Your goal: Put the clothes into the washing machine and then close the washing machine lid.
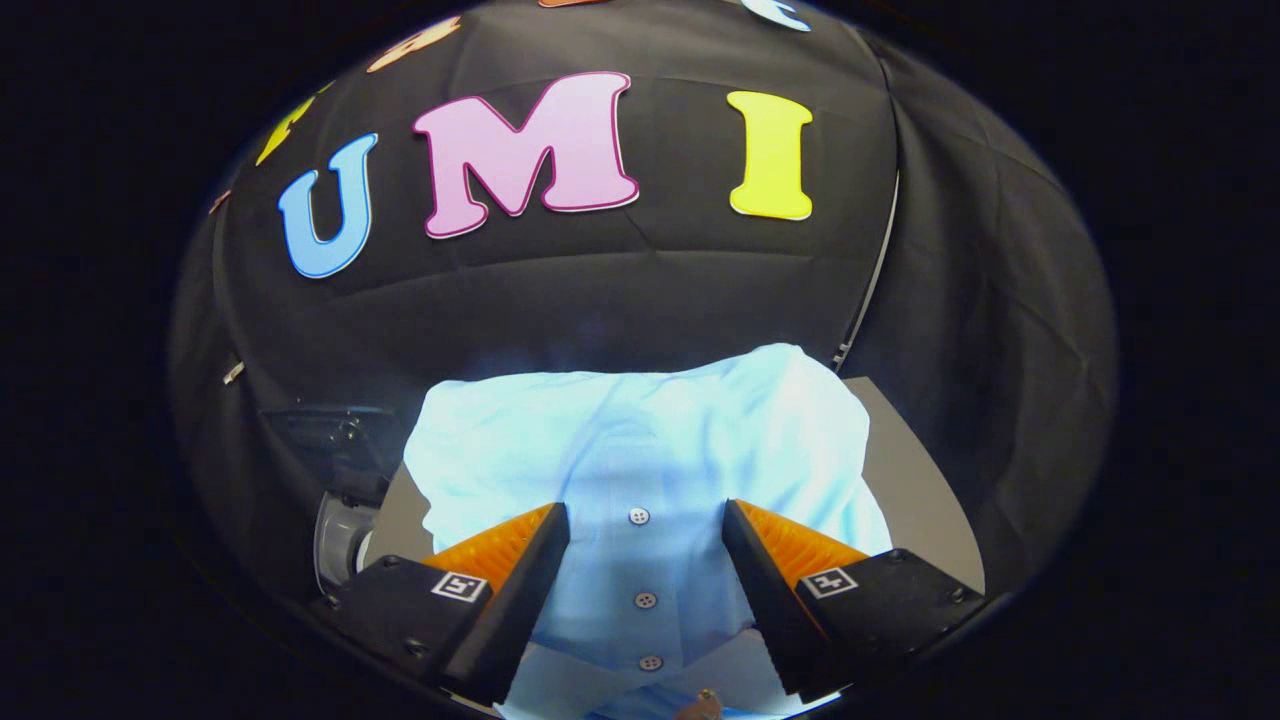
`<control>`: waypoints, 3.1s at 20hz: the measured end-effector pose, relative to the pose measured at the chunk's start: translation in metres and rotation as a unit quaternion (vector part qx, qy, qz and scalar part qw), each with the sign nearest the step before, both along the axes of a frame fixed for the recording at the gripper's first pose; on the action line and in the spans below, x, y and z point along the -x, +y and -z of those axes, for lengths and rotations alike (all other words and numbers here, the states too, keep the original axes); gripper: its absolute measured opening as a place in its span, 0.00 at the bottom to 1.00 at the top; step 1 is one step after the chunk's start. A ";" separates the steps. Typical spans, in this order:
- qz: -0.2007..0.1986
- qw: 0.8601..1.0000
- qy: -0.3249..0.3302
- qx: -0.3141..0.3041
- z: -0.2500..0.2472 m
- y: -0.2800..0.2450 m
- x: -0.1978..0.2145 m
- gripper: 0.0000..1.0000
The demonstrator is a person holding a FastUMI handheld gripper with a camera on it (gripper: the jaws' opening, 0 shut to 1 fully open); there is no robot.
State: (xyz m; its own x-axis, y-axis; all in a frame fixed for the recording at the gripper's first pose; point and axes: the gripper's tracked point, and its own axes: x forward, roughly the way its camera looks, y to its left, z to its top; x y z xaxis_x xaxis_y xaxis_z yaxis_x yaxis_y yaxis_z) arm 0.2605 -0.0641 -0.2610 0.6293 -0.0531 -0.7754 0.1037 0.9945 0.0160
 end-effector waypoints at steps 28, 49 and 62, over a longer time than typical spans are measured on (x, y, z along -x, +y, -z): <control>-0.039 0.999 0.003 -0.037 -0.010 0.005 0.043 0.13; -0.141 0.946 -0.267 -0.116 -0.247 0.176 0.051 0.04; -0.278 0.922 -0.201 -0.179 -0.156 0.370 0.039 0.04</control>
